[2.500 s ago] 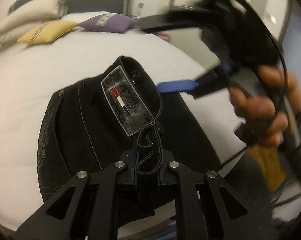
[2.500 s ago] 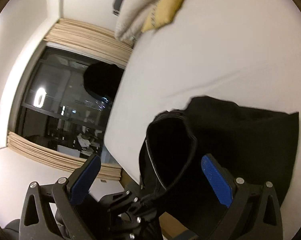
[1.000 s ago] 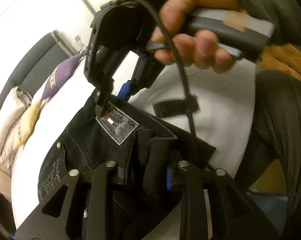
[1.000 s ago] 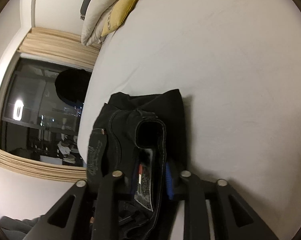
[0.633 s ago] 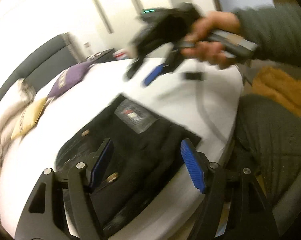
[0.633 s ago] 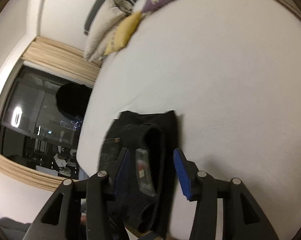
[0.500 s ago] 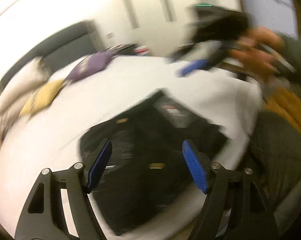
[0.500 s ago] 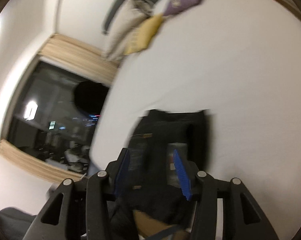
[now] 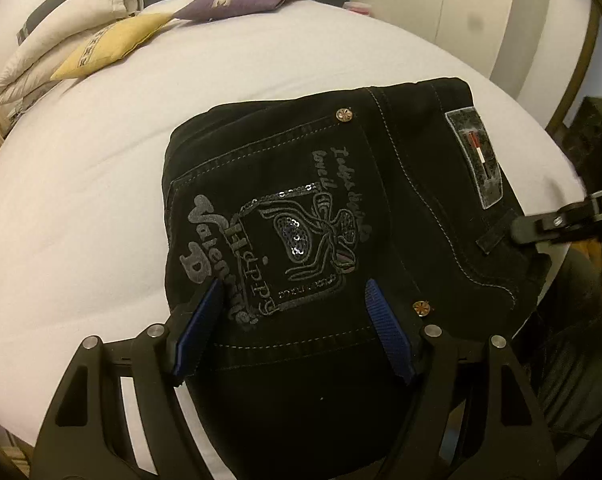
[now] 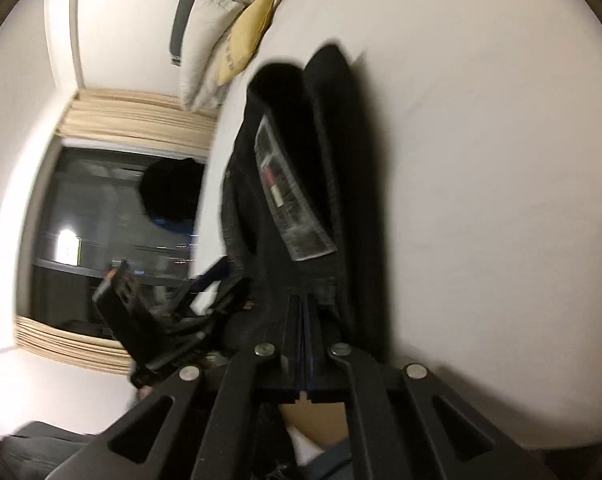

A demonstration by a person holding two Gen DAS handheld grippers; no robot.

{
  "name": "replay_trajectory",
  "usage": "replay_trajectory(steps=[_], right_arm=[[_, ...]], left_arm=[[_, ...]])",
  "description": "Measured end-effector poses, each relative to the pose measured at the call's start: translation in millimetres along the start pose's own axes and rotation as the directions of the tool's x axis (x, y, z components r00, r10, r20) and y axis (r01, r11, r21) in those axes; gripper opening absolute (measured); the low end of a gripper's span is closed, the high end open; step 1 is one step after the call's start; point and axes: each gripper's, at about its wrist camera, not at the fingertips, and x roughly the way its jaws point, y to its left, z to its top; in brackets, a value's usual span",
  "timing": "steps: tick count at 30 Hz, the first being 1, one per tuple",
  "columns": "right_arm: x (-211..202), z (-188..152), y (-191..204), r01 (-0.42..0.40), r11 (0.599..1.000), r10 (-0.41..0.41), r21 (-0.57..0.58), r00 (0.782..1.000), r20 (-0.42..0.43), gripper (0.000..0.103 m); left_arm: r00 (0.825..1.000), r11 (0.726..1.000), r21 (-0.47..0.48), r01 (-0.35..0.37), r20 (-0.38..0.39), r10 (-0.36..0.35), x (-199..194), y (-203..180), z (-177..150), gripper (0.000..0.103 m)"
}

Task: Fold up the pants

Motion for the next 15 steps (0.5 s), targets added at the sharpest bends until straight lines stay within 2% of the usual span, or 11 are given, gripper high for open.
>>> replay_trajectory(steps=[4,6,10,11,14,15], right_arm=[[-27,22,30,-0.017,0.998,0.021,-0.063,0.997,0.074,0.032],[-18,44,55,-0.053,0.992,0.061,-0.111,0.995,0.073,0.038],[42,71,97,-0.084,0.976,0.076,-0.201,0.996,-0.045,0.042],[61,77,101,-0.075,0.973,0.056,-0.217,0.994,-0.089,0.043],[99,91,93,0.032,0.976,-0.061,-0.216,0.99,-0.128,0.044],[101,95,84,0.055,0.978,-0.08,-0.202,0.989,-0.122,0.039]], left_arm=[[1.0,1.0,-0.009,-0.001,-0.011,0.001,-1,4,0,0.073],[1.0,1.0,-0.012,-0.004,-0.014,0.004,-4,4,1,0.073],[1.0,1.0,-0.013,-0.003,-0.021,0.003,-4,1,3,0.073],[1.0,1.0,-0.012,-0.004,-0.023,0.003,-4,1,4,0.073],[1.0,1.0,-0.012,0.002,-0.028,-0.002,0,-1,7,0.073],[1.0,1.0,-0.012,0.003,-0.028,-0.004,0,0,7,0.073]])
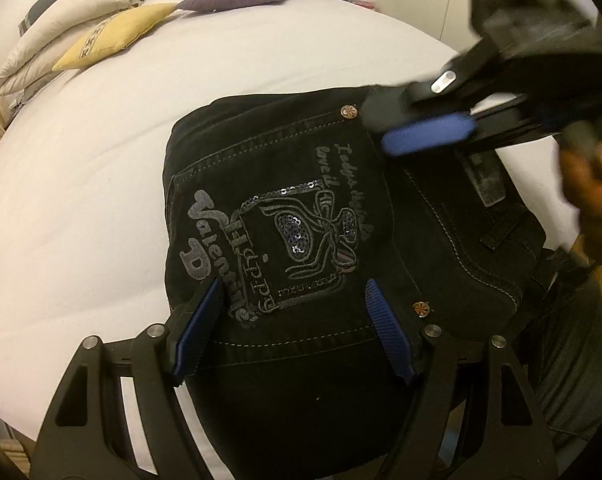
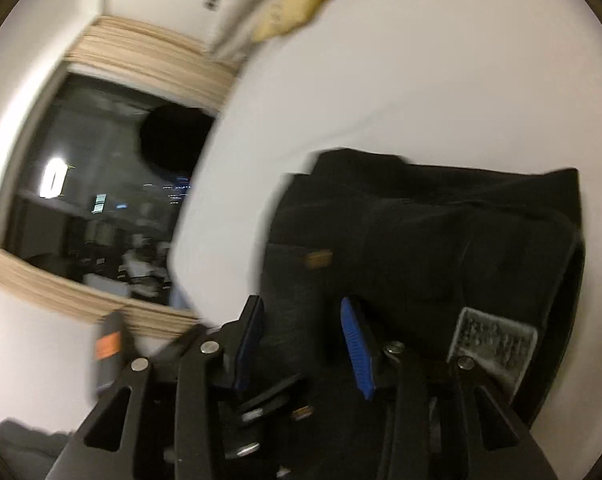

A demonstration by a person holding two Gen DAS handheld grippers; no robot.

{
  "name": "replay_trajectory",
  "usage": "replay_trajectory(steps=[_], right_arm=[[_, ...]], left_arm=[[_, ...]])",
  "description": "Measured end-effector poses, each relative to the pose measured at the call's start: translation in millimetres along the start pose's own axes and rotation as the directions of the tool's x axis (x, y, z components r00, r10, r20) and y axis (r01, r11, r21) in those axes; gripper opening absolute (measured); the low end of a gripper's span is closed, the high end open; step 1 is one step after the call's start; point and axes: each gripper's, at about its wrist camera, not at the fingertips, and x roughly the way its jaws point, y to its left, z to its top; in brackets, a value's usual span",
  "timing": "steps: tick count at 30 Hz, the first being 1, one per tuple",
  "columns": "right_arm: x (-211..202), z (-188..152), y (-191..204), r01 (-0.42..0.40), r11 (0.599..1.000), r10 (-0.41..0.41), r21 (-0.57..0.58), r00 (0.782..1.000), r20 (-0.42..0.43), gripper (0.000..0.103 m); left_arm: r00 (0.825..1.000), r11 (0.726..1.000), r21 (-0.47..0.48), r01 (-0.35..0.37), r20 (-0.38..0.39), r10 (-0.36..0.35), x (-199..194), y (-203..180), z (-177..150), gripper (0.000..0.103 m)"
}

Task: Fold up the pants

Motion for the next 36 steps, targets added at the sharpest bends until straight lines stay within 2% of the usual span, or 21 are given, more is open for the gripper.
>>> replay_trajectory(steps=[1,4,7,8,10,13,14,16,17,20,23,24,27,30,32,34,35,36], right_arm=[[1,0,-8,0.012,1.0,-0.012,0.024,1.0,0.015,0.033],[-28,-1,-35,0.002,0.995,-0.015,0.101,0.992,0.128,0.032],[-66,-13,-50,0.055,0.987,-0.085,0.15,0.975,0.207,0.035],[-77,-19,-49,0.08,0.985,-0.113,0.152,0.968,0.223,0.038],[-96,-32,-48,0.085,0.983,-0.126,0.164,0.958,0.257,0.057],[-122,-53,-44,0.056,0.983,-0.106,0.177,0.953,0.284,0.07],[-124,-59,-42,0.048,0.985,-0.095,0.167,0.954,0.285,0.072],[-124,-70,-41,0.038,0.986,-0.081,0.16,0.959,0.272,0.083],[-120,-73,-41,0.032,0.987,-0.073,0.16,0.964,0.257,0.085],[-105,-78,-48,0.036,0.984,-0.073,0.172,0.974,0.213,0.085],[-87,-76,-58,0.038,0.975,-0.078,0.221,0.981,0.176,0.085],[-83,-75,-58,0.027,0.976,-0.065,0.217,0.983,0.169,0.085],[-66,-68,-53,0.039,0.982,-0.062,0.184,0.991,0.121,0.085],[-61,-60,-55,0.045,0.978,-0.068,0.203,0.992,0.105,0.085],[-58,-56,-53,0.063,0.977,-0.083,0.202,0.992,0.09,0.08],[-52,-54,-47,0.11,0.981,-0.121,0.163,0.991,0.061,0.07],[-51,-55,-46,0.132,0.981,-0.142,0.144,0.988,0.055,0.066],[-50,-56,-45,0.152,0.98,-0.159,0.132,0.986,0.049,0.06]], left_arm=[[1.0,1.0,0.002,-0.001,-0.001,0.001,1,0,1,0.073],[1.0,1.0,-0.001,0.003,0.001,-0.003,3,-1,2,0.073],[1.0,1.0,-0.001,0.018,0.013,-0.018,-4,0,1,0.073],[0.999,0.999,-0.014,0.033,0.022,-0.033,-10,6,-1,0.073],[0.998,0.998,-0.042,0.041,0.046,-0.039,-24,19,-2,0.073],[0.997,0.995,-0.102,0.024,0.08,-0.016,-43,49,-5,0.078],[0.997,0.992,-0.124,0.02,0.081,-0.01,-45,62,-6,0.083],[0.997,0.986,-0.165,0.022,0.071,-0.01,-43,81,-9,0.085],[0.999,0.979,-0.203,0.032,0.047,-0.023,-37,95,-10,0.085],[0.985,0.943,-0.284,0.172,0.026,-0.171,-18,118,-10,0.085],[0.953,0.885,-0.37,0.282,0.005,-0.302,4,128,-10,0.085],[0.947,0.88,-0.371,0.298,0.002,-0.32,10,128,-9,0.085],[0.936,0.887,-0.33,0.322,-0.028,-0.35,20,117,-2,0.085],[0.941,0.901,-0.311,0.304,-0.05,-0.335,23,110,4,0.085],[0.939,0.901,-0.306,0.306,-0.057,-0.338,24,107,7,0.085],[0.938,0.907,-0.288,0.308,-0.065,-0.34,24,106,9,0.078],[0.934,0.905,-0.282,0.319,-0.066,-0.35,24,105,10,0.07],[0.934,0.905,-0.281,0.319,-0.067,-0.35,23,105,10,0.068]])
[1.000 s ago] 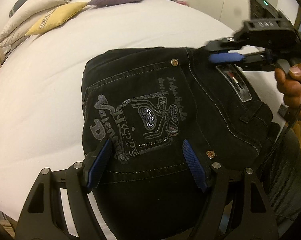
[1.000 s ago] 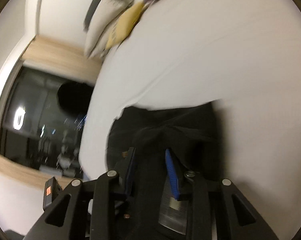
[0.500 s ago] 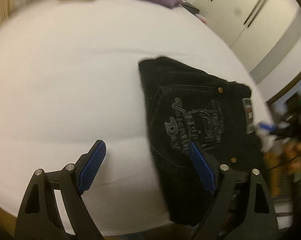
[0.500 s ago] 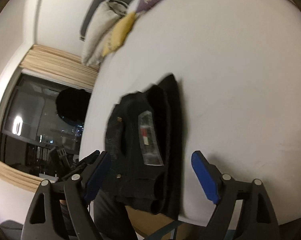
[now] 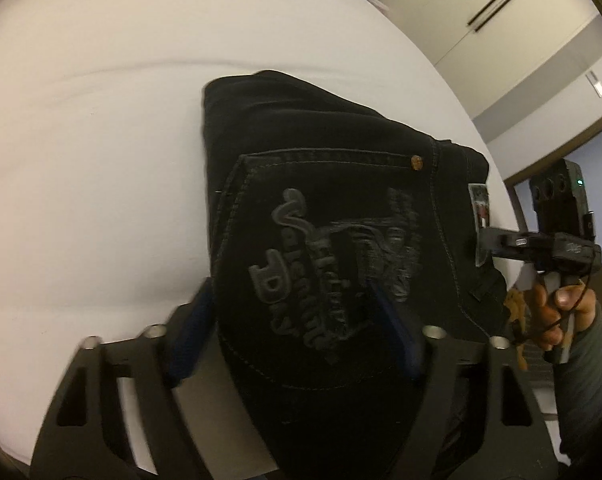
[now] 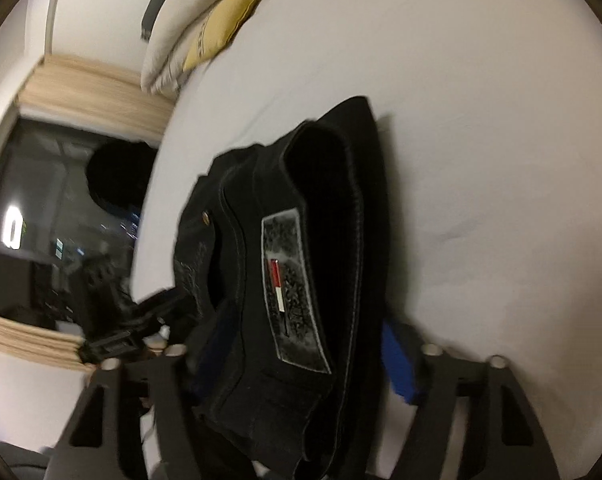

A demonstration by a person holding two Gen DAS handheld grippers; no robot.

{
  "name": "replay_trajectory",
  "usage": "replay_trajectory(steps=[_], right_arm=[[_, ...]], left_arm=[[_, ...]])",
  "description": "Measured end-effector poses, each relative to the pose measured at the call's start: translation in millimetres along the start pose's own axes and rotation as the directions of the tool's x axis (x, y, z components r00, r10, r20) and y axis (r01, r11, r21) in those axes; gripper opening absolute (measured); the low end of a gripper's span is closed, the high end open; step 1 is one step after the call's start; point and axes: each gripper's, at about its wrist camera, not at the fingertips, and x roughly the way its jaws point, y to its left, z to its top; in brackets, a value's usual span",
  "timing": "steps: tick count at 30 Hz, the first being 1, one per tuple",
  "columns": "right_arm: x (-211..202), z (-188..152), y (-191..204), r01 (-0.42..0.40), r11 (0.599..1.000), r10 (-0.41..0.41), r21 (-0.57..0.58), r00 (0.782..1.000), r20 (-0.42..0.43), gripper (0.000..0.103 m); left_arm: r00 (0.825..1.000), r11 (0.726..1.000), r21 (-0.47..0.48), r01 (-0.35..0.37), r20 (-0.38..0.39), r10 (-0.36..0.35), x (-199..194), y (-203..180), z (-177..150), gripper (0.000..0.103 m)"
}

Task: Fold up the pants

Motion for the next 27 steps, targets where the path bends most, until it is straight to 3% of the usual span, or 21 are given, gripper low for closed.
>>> replay_trajectory(steps=[4,9,12,17,19,23,27], right_arm=[[0,-2,-2,0.026,1.0,-0.026,0.007,0.999,0.018,0.039],[-2,-9,26,0.15,0.982,-0.143,-0.118,0.987,0.069,0.026],[-9,-11,49,0.206,0.96,-0.187,-0.19,0.976,0.113,0.02],[-29,-7,88,0.231,0.929,-0.182,-0.289,0.966,0.187,0.019],[-38,-1,102,0.243,0.914,-0.176,-0.324,0.958,0.225,0.019],[-52,26,119,0.241,0.902,-0.144,-0.357,0.95,0.278,0.019],[-42,62,112,0.236,0.912,-0.141,-0.335,0.949,0.283,0.019]], left_arm=[[1.0,1.0,-0.018,0.0,0.014,0.0,-5,5,-1,0.055],[0.998,1.0,-0.026,-0.012,0.063,0.014,-17,1,-2,0.026],[0.996,0.999,0.007,-0.032,0.083,0.031,-25,-10,2,0.016],[0.989,1.0,0.02,-0.013,0.15,0.01,-55,-16,14,0.014],[0.978,0.998,0.047,-0.043,0.205,0.033,-75,-21,27,0.014],[0.961,0.995,0.067,-0.079,0.271,0.058,-98,-18,58,0.014],[0.954,0.991,0.064,-0.114,0.286,0.091,-87,-3,87,0.014]])
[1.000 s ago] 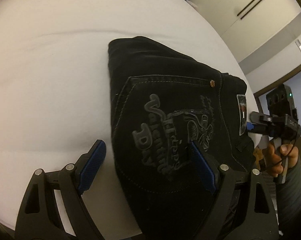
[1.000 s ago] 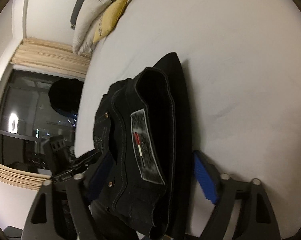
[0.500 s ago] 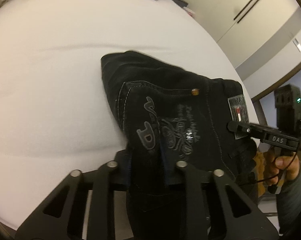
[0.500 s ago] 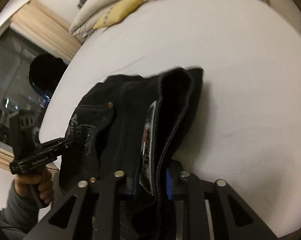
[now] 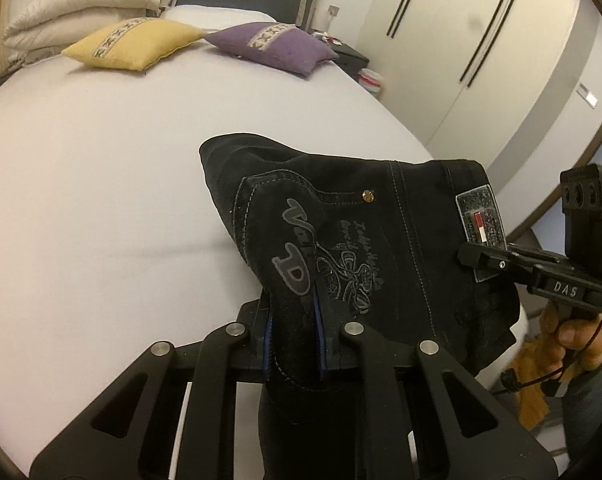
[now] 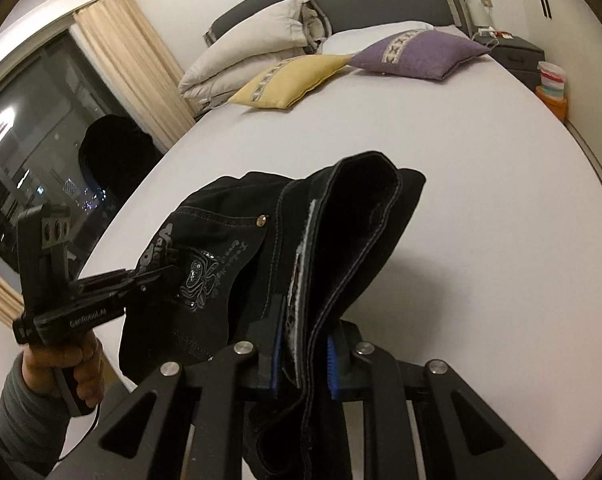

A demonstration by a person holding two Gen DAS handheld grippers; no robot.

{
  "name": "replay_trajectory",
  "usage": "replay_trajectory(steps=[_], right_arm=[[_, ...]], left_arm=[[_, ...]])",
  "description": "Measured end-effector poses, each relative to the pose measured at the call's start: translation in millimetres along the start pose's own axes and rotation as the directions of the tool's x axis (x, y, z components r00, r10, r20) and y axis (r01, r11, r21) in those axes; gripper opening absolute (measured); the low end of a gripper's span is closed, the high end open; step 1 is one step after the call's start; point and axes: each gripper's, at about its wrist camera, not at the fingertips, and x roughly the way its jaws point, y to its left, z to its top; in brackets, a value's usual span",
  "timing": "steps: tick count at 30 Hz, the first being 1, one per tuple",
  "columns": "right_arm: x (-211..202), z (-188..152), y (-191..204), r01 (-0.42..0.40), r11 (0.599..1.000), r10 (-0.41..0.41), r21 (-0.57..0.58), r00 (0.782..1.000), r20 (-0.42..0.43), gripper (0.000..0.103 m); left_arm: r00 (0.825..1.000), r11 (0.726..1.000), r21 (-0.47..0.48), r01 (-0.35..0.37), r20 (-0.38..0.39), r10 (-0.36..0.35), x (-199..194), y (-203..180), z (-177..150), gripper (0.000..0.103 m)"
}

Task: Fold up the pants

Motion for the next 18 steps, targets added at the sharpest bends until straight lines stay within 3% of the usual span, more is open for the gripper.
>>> replay_trajectory(steps=[6,7,10,12,16,18], right_arm=[[66,5,-43,0.05,0.996,-0.042,0.068,0.992,-0.12,0.02],[77,0,-53,0.08,0.993,-0.067,0.084,0.987,-0.145,0.029],[86,-17,-83,0.077,0.981,-0.05,0.178,0.987,-0.151,0.049],[76,-27,-93,0.023,0.974,0.002,0.227,0.994,-0.109,0.058],[43,-41,-89,0.077,0.97,-0.063,0.232,0.996,-0.064,0.079],[19,-44,-85,0.118,0.968,-0.117,0.22,0.993,-0.019,0.079]], left_arm=[[0.994,0.998,-0.019,-0.055,-0.1,0.052,84,6,-4,0.018],[0.991,0.997,-0.021,-0.072,-0.113,0.069,94,8,-10,0.023],[0.989,0.993,-0.059,-0.104,-0.111,0.097,107,22,-20,0.05],[0.987,0.989,-0.063,-0.136,-0.09,0.13,102,30,-24,0.079],[0.985,0.981,-0.091,-0.171,-0.051,0.167,80,30,-32,0.089],[0.979,0.976,-0.086,-0.201,0.003,0.202,50,30,-43,0.103]])
